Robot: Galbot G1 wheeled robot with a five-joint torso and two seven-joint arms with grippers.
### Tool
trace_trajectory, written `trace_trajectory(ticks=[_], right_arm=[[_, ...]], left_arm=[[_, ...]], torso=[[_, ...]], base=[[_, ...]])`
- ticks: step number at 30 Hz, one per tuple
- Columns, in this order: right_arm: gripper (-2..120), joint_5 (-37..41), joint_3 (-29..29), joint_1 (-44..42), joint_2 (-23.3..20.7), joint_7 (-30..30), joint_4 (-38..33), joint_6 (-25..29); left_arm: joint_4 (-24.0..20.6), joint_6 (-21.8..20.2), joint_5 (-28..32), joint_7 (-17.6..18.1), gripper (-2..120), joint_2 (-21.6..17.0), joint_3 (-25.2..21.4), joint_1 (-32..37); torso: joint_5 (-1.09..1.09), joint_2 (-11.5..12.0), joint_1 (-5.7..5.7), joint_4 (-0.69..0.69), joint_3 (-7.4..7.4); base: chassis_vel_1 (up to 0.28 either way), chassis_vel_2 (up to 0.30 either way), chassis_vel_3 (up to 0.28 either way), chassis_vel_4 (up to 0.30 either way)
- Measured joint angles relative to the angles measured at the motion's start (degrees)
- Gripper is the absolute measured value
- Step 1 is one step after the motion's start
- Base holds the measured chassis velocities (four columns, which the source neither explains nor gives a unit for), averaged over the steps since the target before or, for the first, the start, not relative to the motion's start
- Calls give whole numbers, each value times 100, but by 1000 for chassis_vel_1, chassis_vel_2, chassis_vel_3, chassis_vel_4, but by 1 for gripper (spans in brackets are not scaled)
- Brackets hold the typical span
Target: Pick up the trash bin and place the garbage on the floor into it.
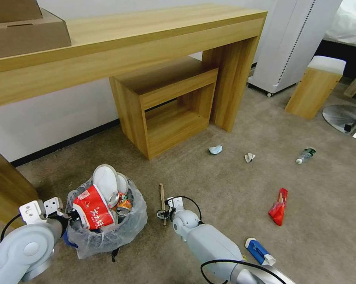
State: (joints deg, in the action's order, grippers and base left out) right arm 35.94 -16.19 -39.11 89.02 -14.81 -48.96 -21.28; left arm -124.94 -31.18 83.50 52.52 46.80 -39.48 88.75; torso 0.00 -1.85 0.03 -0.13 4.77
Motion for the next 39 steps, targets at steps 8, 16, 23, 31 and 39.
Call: trace_trajectory(ticks=[8,16,23,31,39], right_arm=[[94,-51,5,-31,3,69,51,52],[71,-195,24,-66,115,144,199,174],[41,-273,28,-72,122,199,275,260],[26,-274,27,-108,100,215,257,309],[0,-193,7,-115,-62,245,81,313]], left_arm=[[-13,2,-12,-18,0,0,-16,19],[-53,22,-29,-30,0,-28,-25,36],[-56,45,-77,-80,0,-10,21,7],[-101,71,-77,-89,0,-62,25,7],[-137,88,-74,-97,0,-129,22,-5]], torso=[[0,0,0,0,0],[-2,-1,0,-4,-1],[-2,-2,0,-3,-1],[5,-1,0,2,0],[5,1,0,6,3]], base=[[0,0,0,0],[0,0,0,0],[0,0,0,0],[0,0,0,0],[0,0,0,0]])
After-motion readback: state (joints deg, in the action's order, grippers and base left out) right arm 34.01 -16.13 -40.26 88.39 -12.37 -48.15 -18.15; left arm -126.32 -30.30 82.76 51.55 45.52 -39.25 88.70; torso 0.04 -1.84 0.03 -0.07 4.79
